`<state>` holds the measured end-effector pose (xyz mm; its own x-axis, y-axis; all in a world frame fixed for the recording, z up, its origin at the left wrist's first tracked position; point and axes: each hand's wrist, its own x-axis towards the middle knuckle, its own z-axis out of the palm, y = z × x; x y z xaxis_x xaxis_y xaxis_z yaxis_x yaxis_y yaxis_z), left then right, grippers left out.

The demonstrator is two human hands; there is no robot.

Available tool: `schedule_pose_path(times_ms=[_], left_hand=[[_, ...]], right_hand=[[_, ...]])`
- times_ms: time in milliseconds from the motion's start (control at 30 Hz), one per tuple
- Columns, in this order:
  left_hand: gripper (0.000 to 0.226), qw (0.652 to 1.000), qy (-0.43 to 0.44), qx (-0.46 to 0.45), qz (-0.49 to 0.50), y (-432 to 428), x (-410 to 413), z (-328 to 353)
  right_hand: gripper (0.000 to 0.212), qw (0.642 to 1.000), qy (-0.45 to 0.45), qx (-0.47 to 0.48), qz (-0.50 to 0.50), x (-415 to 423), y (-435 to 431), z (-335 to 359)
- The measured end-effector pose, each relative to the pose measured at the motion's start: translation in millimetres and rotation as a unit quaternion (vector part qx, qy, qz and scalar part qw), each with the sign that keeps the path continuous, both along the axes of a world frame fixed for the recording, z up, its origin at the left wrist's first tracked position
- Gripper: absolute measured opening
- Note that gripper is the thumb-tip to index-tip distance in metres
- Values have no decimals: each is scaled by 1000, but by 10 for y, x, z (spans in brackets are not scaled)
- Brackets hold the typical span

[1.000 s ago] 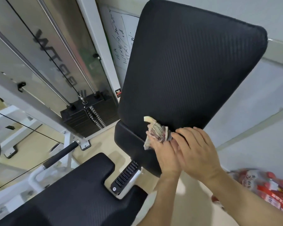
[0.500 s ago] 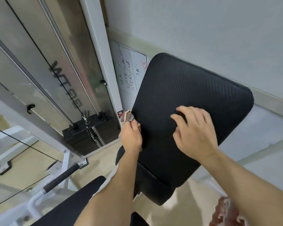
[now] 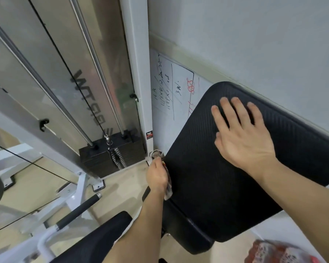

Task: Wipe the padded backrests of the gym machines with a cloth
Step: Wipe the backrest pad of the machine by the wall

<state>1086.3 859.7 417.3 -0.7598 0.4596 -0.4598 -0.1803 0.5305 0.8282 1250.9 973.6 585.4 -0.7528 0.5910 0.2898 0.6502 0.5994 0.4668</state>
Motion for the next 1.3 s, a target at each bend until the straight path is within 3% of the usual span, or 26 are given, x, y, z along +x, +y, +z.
schedule_pose_path(times_ms=[100,400,567,667,767,1000,1100,1300], left_hand=[[42,997,40,1,-63,253,-43,345],[46,957,118,187,-190,1273,34,1748],[41,910,200,238,-274,1574,171,2228],[43,898,241,262,-258,1496,158,2020],[42,925,178,269,-198,1379,92,1769],[50,989,46,102,-96,361,3,425],[38,996,3,65,-63,74,-42,42],[49,999,-40,12,-18,-56,-119,-151]], right_hand=[[68,1000,-1,2,1,-14,0,-10],[77,1000,2,-19,5,-24,4,45],[59,1000,8,-15,17,-25,26,39],[60,1000,4,-14,20,-27,32,32],[67,1000,7,-4,17,-18,26,23],[63,1000,6,12,7,-16,13,-31],[61,1000,5,23,2,-25,13,-54],[61,1000,3,24,3,-30,14,-61]])
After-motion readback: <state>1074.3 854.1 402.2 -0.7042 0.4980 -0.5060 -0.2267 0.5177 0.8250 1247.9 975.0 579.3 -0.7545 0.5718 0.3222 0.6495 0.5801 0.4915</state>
